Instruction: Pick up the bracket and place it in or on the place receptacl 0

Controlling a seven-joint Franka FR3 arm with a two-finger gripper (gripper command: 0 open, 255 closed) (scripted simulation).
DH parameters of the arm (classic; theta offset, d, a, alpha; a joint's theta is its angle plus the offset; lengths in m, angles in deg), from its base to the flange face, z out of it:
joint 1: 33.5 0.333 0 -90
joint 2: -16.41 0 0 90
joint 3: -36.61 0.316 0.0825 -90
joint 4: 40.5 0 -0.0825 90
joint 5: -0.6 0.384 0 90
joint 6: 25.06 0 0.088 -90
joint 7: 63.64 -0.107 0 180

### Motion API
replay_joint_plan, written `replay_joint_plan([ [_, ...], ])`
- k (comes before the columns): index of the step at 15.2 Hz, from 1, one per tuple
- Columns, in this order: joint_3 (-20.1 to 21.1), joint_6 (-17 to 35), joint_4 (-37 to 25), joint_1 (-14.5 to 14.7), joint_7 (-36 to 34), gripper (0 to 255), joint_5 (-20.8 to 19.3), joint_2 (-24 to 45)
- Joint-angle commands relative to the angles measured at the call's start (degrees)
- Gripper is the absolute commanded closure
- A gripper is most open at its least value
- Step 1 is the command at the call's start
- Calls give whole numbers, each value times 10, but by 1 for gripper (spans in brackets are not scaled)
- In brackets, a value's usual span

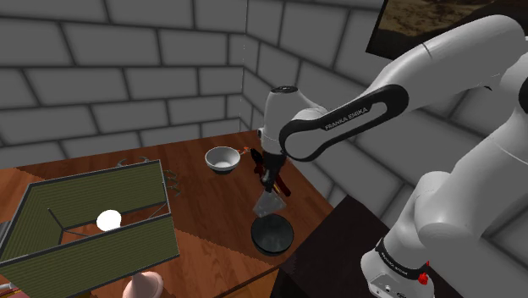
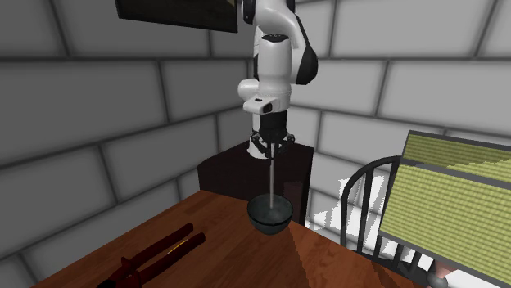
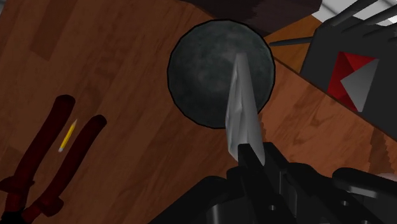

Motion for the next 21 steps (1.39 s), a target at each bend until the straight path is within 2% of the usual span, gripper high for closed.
replay_joint_plan([
  [1,1,16,6,0,-2,255,-1,10],
  [12,4,111,30,-2,-13,255,-16,82],
  [20,4,111,30,-2,-13,255,-16,82],
  [21,4,111,30,-2,-13,0,-16,82],
])
